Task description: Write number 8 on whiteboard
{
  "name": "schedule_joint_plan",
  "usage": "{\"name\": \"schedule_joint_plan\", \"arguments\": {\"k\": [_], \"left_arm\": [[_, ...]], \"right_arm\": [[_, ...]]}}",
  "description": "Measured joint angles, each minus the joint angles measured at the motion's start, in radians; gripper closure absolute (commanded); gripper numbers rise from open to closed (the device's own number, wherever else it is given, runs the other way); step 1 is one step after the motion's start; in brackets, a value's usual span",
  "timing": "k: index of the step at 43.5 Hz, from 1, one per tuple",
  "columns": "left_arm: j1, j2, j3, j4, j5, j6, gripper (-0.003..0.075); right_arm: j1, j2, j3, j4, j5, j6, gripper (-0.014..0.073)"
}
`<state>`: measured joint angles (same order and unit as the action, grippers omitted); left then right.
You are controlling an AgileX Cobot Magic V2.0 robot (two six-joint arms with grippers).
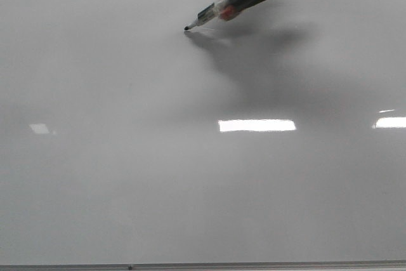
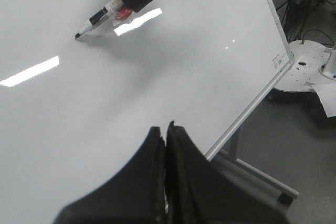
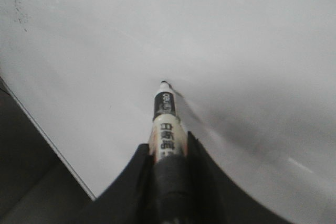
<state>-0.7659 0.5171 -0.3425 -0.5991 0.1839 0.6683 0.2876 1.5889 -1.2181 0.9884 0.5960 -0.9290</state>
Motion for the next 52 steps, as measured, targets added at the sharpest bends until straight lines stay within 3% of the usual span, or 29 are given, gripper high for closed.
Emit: {"name": "schedule_joint_plan", "arguments": {"k": [14,34,52], "left_arm": [[0.001,0.0,0.0,-0.002,-0.002,0.0,0.0741],[0.001,0.0,0.0,-0.002,-0.004,0.0,0.0741],[0.001,0.0,0.0,-0.002,-0.004,0.0,0.0741]], "right_arm": [[0.046,0.053,0.0,-0.012,0.009,-0.032,0.066],[-0.069,-0.013,0.15,-0.043,0.067,-0.038,0.066],[0.101,0.047,0.172,-0.02,-0.068,-0.038,0.066]]}}
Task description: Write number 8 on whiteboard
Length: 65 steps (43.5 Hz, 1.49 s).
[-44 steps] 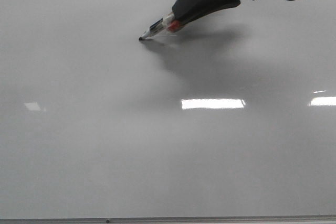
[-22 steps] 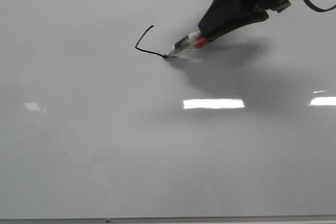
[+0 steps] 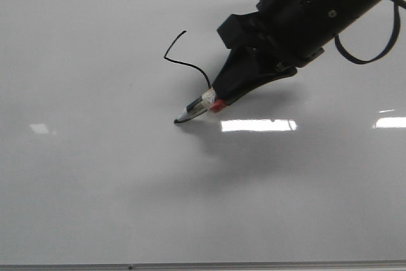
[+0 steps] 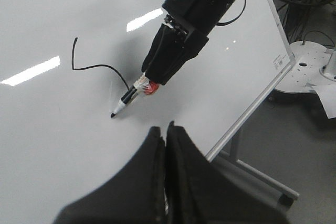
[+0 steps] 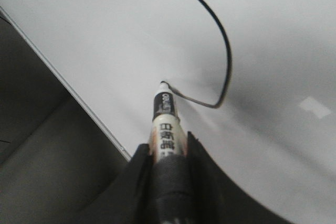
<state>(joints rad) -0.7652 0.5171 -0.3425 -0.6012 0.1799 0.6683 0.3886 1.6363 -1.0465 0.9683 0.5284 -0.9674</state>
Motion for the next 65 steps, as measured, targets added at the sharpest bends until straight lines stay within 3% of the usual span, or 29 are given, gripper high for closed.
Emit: {"name": "schedule_joint_plan", "arguments": {"k": [15,36,49,65], "left_arm": [[0.0,0.0,0.0,0.0,0.0,0.0,0.0741],[0.0,0.0,0.0,0.0,0.0,0.0,0.0741],[0.0,0.0,0.0,0.0,0.0,0.0,0.0741],[0.0,0.0,0.0,0.0,0.0,0.0,0.0741]], "right_arm": [[0.01,0.007,-0.082,0.019,-0.002,-0.002,0.066],[-0.151,-0.068,-0.082,0.014,0.108,-0.005,0.066],[-0.157,-0.095,-0.09,0.015,0.084,-0.008,0.066],[-0.114,-0.094,-0.092,0.165,0.019,-0.133,0.066]]}}
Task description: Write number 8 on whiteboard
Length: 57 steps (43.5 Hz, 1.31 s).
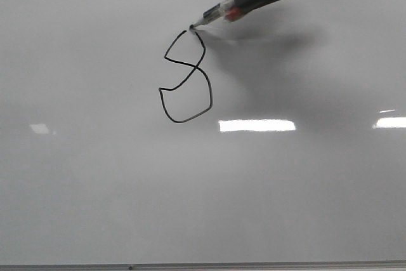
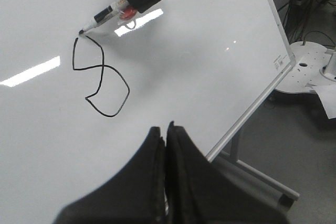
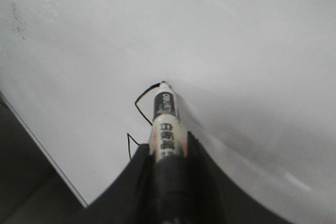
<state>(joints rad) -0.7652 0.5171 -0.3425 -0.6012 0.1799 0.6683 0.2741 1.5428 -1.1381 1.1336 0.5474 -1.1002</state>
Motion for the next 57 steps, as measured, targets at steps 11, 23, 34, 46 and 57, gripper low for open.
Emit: {"name": "schedule_joint_plan", "arguments": {"k": [11,23,34,46,57], "left_arm": [[0.0,0.0,0.0,0.0,0.0,0.0,0.0741],[0.0,0.007,-0.032,-0.005,0.011,0.0,0.0738],[0.0,0.186,-0.279,0.13,0.249,0.0,0.0381],[0.0,0.376,-0.397,0.161,0.467,0.032,0.0332],[-0.006,0.403,-0.397,0.167,0.495,0.064,0.0482]], "right_arm": [[0.021,0.036,-0.046,0.007,0.105,-0.018,0.066],[0.059,-0.096,-0.055,-0.149,0.261,-0.129,0.066],[0.231,-0.112,-0.055,-0.357,0.388,-0.148,0.066],[0.387,-0.144,-0.055,-0.373,0.414,-0.148,0.066],[0.44,-0.163,-0.057,-0.379,0.42,-0.15,0.066]]}}
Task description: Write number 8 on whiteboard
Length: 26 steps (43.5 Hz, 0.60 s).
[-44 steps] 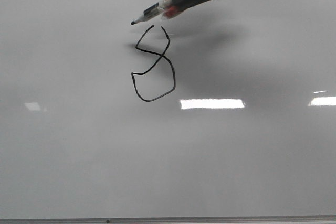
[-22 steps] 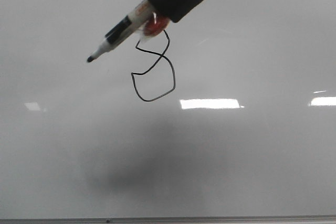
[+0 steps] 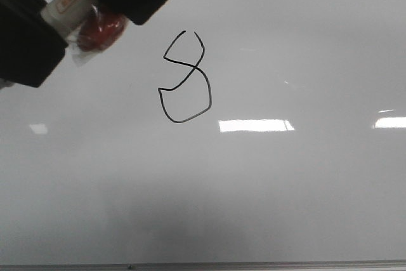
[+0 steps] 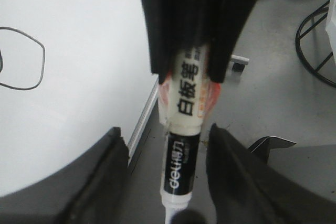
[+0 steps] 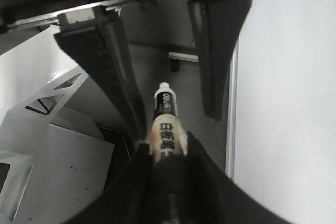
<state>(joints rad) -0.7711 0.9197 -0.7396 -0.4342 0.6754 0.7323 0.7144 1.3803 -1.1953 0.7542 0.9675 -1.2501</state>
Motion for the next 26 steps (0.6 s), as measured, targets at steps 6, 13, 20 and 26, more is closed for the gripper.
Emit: {"name": "schedule_joint_plan", "arguments": {"k": [6,13,20,26], "left_arm": [[-0.011,0.0,-0.001,0.0,0.0,0.011,0.0589],[-0.013,0.0,-0.001,0.0,0.004,0.017,0.0704],[-0.013,0.0,-0.002,0.004,0.004,0.021,0.0741],[-0.013,0.0,-0.004,0.007,0.006,0.021,0.0741]], "right_arm": [[0.002,0.0,0.0,-0.004,0.0,0.0,0.066],[0.002,0.0,0.0,-0.006,0.0,0.0,0.0656],[0.002,0.0,0.0,-0.001,0.0,0.0,0.0469],[0.002,0.0,0.0,0.019,-0.013,0.0,0.0202]]}}
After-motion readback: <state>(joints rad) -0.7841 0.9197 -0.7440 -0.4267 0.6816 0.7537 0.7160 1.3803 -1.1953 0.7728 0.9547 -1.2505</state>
